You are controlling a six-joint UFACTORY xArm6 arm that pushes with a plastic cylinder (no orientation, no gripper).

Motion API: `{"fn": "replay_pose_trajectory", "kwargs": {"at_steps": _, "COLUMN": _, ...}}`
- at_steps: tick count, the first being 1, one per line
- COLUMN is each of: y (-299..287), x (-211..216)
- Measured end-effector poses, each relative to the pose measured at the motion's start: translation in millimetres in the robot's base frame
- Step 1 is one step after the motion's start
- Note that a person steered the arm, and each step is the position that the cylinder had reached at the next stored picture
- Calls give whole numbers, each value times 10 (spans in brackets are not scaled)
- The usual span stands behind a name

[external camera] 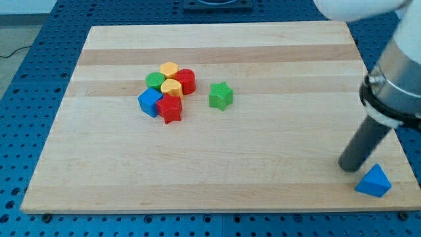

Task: Move your arm close to the bottom right side of the green star

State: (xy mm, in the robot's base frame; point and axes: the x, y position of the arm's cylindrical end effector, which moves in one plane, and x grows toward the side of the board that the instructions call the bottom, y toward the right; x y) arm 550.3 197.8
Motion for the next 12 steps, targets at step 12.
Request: {"fn": "replay_pose_trajectory", "kwargs": {"at_steps": 12, "y": -1454, "x": -589}}
